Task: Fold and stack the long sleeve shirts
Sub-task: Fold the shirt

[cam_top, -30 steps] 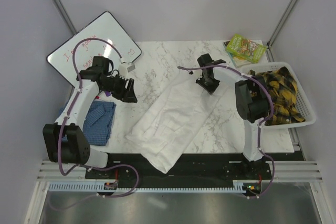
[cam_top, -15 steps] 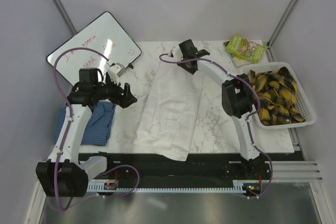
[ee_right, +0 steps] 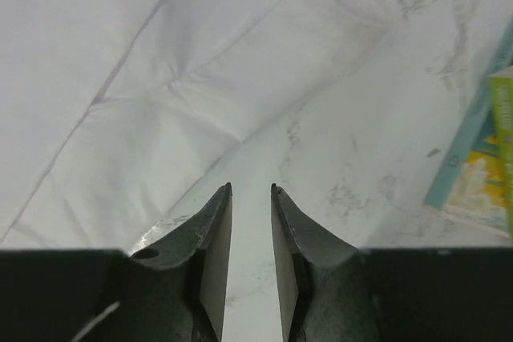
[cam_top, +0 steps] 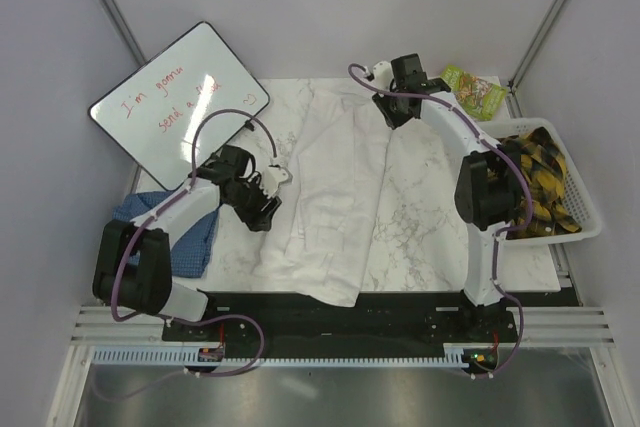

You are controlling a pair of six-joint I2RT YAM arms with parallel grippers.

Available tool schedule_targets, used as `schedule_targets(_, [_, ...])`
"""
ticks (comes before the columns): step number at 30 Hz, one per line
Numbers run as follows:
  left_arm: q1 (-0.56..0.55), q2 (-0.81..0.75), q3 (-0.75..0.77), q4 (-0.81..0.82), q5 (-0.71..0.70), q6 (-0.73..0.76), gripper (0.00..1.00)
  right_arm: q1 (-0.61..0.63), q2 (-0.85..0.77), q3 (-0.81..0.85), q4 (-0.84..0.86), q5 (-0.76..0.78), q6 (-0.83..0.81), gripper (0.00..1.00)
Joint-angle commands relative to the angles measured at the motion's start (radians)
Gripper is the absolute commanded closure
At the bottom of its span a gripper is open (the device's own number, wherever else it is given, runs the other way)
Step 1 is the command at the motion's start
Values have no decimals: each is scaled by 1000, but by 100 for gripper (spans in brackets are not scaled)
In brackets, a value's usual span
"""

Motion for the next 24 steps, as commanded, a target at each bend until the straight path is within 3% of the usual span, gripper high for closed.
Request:
schedule_targets(1, [-43, 53, -25, 45, -131, 62, 41, 12, 74, -3, -64, -165, 85, 67])
schedule_targets(12, [-246, 176, -29, 48, -200, -45, 51, 29, 264, 58, -15, -146, 90, 70])
schedule_targets(18, [-330, 274, 121, 6, -99, -209, 54, 20, 367, 196, 0, -14, 42, 71])
schedule_targets(24, [-396, 268, 189, -50, 69, -307, 53, 15, 433, 303, -4, 11, 16, 72])
